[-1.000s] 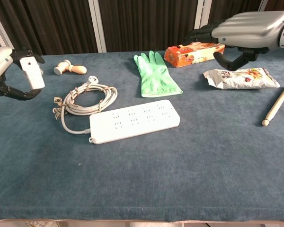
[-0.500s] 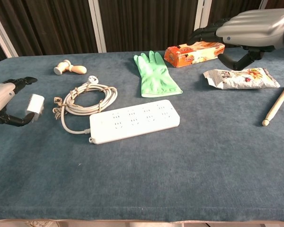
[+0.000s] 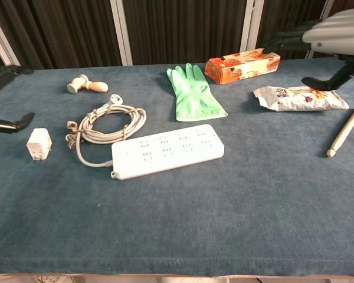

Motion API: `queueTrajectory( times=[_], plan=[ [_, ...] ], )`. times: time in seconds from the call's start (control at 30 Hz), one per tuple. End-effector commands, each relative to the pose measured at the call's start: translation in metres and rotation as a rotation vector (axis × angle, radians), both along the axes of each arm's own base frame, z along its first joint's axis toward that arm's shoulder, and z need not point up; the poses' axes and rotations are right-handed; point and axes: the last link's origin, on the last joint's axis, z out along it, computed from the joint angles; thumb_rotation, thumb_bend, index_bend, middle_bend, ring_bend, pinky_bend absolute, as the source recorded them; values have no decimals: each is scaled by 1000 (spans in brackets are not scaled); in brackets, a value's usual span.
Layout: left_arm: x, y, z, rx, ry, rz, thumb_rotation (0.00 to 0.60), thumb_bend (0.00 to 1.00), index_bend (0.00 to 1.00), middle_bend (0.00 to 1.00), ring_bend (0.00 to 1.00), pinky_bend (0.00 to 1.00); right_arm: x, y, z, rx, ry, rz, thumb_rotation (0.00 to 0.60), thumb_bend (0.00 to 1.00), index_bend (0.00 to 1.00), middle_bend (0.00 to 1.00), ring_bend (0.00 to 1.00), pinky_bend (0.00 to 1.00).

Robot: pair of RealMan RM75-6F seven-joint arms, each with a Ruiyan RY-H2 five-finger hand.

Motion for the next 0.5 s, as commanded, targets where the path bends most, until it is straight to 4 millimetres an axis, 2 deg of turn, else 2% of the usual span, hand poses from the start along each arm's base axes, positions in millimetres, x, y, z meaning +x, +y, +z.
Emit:
queueTrajectory(
  times=[0.03, 0.13, 0.17, 0.27, 0.37, 0.43, 0.5],
  plan=[
    [-1, -37, 66, 97, 102, -51, 487, 402, 0, 0, 0, 89, -30, 29, 27, -79, -18, -94, 600, 401, 0, 1, 0, 0],
    [-23, -60, 95, 152, 127, 28, 587, 404, 0, 0, 0, 85, -59, 58, 48, -167, -25, -178, 600, 266, 0, 0, 0, 0],
    [-33, -68, 104, 175, 122, 61, 596, 406, 0, 0, 0, 85, -70, 71, 55, -202, -38, -212, 600, 249, 0, 0, 0, 0],
    [-66, -87, 119, 239, 111, 145, 600, 411, 0, 0, 0, 72, -95, 108, 70, -300, -122, -289, 600, 226, 0, 0, 0, 0],
    [-91, -105, 124, 292, 120, 238, 600, 411, 0, 0, 0, 62, -120, 145, 79, -404, -178, -338, 600, 211, 0, 0, 0, 0],
    [-99, -113, 125, 295, 111, 244, 600, 411, 0, 0, 0, 61, -135, 166, 84, -477, -210, -389, 600, 210, 0, 0, 0, 0],
    [-103, -118, 124, 275, 98, 250, 600, 411, 0, 0, 0, 64, -145, 178, 88, -539, -246, -435, 600, 209, 0, 0, 0, 0]
  ],
)
